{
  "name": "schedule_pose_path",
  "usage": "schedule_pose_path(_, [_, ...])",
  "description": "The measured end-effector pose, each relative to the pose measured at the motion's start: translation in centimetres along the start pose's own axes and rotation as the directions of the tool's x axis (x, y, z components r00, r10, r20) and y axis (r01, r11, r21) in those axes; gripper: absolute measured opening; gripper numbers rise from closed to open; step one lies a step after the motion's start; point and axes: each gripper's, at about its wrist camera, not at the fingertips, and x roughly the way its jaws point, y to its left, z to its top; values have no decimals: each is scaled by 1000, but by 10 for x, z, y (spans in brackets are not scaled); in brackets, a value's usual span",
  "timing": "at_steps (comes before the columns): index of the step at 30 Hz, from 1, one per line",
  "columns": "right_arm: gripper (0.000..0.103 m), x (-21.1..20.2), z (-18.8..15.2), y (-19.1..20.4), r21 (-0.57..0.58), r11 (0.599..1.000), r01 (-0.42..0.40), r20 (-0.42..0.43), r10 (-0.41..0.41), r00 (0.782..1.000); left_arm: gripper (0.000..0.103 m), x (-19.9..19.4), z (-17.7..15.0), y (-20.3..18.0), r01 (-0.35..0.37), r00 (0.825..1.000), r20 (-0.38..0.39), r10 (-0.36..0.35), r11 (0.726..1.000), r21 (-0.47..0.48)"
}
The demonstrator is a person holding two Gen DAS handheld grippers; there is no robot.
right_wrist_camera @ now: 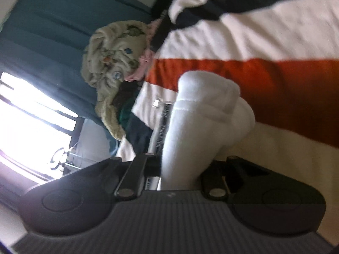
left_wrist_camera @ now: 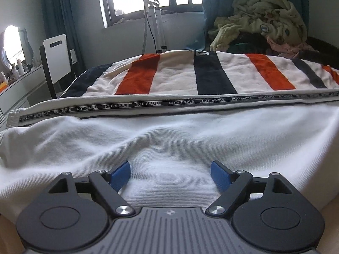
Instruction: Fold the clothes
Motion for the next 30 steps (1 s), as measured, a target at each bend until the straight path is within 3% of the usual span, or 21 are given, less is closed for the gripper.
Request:
schedule_pose_path(3, [17, -7, -4, 22, -110, 994, -26, 36, 30, 999, 86, -2, 1, 5, 12, 1000, -2, -12, 1000, -25])
schedule_pose_path(8, [17, -27, -18, 70, -309, 948, -72, 93, 105, 990, 86, -7, 5, 11, 5, 1000, 7, -4, 999, -54])
schedule_pose_path(12, [17, -49, -48, 116, -507, 858, -84, 119, 167, 979, 86, -15, 8, 10, -14, 999, 39, 16, 999, -51])
schedule_pose_path(17, [17, -77, -118, 173, -777, 619, -111, 91, 285, 954, 87, -23, 12, 13, -27, 997, 66, 32, 997, -72])
schedule_pose_path(22, [17, -89, -203, 200, -919, 367, -142, -12, 336, 942, 87, -30, 14, 19, -42, 995, 84, 51, 994, -105])
schedule_pose_path(24, [17, -86, -242, 200, -957, 257, -133, -49, 309, 950, 87, -33, 14, 21, -47, 994, 97, 58, 993, -112])
schedule_pose_path(27, [17, -75, -290, 184, -964, 141, -227, -193, 219, 957, 87, -35, 14, 23, -34, 994, 98, 47, 991, -131])
schedule_pose_path(30, [18, -60, -331, 166, -951, 4, -309, -308, 86, 948, 87, -35, 14, 26, -29, 995, 91, 43, 988, -150])
